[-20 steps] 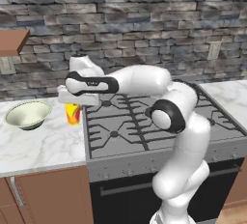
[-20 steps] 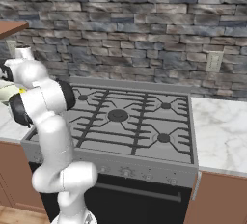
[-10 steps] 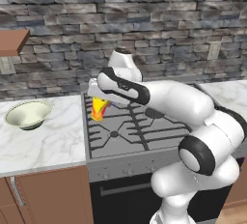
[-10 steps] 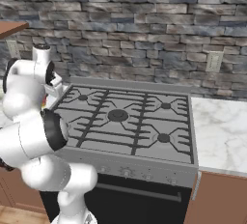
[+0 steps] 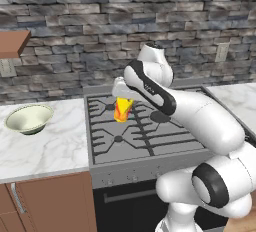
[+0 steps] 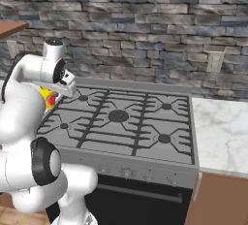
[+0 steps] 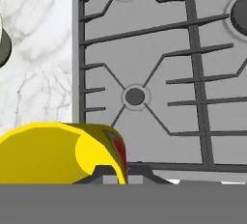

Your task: Pick the cup and bowl from the counter and place them on the counter next to the sink.

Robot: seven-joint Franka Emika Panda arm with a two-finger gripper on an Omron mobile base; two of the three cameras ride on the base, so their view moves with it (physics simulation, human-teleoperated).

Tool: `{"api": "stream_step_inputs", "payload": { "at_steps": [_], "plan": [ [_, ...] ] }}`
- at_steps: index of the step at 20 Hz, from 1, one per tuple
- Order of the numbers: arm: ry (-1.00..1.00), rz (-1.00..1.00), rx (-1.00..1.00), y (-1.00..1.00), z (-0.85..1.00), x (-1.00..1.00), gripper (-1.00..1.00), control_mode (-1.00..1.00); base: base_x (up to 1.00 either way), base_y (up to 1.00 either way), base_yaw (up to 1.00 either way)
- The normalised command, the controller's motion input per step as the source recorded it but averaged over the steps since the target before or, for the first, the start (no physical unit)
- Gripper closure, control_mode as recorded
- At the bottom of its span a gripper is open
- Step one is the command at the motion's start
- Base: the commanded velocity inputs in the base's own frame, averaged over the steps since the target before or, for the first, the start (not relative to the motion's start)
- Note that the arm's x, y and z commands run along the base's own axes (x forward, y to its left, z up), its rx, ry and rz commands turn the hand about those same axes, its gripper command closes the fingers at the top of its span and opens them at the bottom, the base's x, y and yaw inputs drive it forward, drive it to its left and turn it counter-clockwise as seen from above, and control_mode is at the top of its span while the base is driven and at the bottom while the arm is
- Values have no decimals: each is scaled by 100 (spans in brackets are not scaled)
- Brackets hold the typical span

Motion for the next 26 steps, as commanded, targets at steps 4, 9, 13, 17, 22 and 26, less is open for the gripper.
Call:
{"api": "stream_step_inputs", "payload": {
  "at_steps": [4, 9, 13, 17, 22, 26],
  "plan": [
    [9, 11, -18, -59, 0, -6, 100, -100, 0, 0, 0],
    [1, 20, -17, -67, 2, -5, 100, -100, 0, 0, 0],
    [3, 27, -10, -51, 11, -60, 100, -100, 0, 0, 0],
    [0, 24, -1, -37, 5, -98, 100, -100, 0, 0, 0],
    [0, 10, 0, -4, 0, -38, 100, -100, 0, 0, 0],
    [0, 0, 0, 0, 0, 0, 100, -100, 0, 0, 0]
  ]
}}
